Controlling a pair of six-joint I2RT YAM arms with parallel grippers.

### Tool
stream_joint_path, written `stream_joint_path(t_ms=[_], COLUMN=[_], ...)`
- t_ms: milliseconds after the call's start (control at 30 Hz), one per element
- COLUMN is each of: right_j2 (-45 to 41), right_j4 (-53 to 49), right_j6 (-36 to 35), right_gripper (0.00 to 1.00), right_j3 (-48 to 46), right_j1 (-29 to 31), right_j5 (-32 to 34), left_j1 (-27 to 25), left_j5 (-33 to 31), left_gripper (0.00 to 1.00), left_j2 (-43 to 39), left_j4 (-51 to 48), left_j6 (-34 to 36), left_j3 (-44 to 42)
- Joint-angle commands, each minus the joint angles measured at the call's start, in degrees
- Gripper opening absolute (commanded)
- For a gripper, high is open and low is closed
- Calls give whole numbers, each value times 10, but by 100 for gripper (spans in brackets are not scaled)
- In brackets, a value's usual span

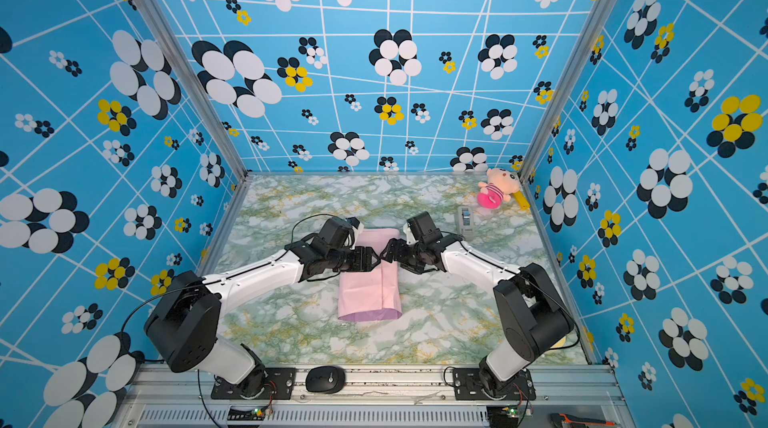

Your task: Wrap the gift box in paper

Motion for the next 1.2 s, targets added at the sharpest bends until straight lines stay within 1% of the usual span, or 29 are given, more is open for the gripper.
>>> stream_joint_path(t_ms=[0, 67, 200, 267, 367, 500, 533, 700, 767, 833, 900, 967, 1033, 1100, 1167], right_j2=[13, 13, 7, 15, 28, 47, 52, 73, 76, 75, 74, 71, 71, 70, 68], right_j4=[-11, -20, -19, -41, -59, -82, -87, -107, -116, -121, -128, -127, -124, -117, -111], right_j6=[-9, -11, -10, -19, -26, -40, -43, -53, -51, -50, -50, -49, -47, -44, -41], right_gripper=[83, 82, 81, 81, 79, 72, 70, 66, 59, 54, 51, 50, 48, 48, 48], right_j3=[20, 20, 28, 47, 57, 65, 68, 84, 86, 83, 80, 76, 75, 71, 69], right_j1=[5, 2, -5, -5, -4, -1, 2, 11, 12, 12, 12, 11, 12, 11, 12], right_j5=[-14, -4, 1, 4, 15, 38, 42, 60, 73, 84, 94, 95, 95, 90, 86], left_j1=[-3, -1, -1, -1, -1, -1, -1, -1, -1, -1, 5, 22, 44, 72, 96], left_j5=[26, 32, 18, 10, 2, 1, 2, 4, 4, 2, -8, -21, -32, -38, -39], left_gripper=[75, 70, 59, 52, 49, 48, 48, 48, 49, 52, 57, 67, 72, 75, 75], left_j2=[5, 6, 7, 7, 5, 8, 9, 9, 6, -3, -23, -51, -78, -104, -129], left_j4=[39, 52, 36, 21, 10, 4, 5, 6, 5, -6, -21, -47, -74, -88, -84], left_j6=[-10, -16, -3, 6, 16, 18, 17, 18, 19, 22, 26, 25, 19, 6, -11], left_j3=[-34, -41, -43, -41, -42, -39, -39, -35, -33, -24, -16, -8, -9, -26, -61])
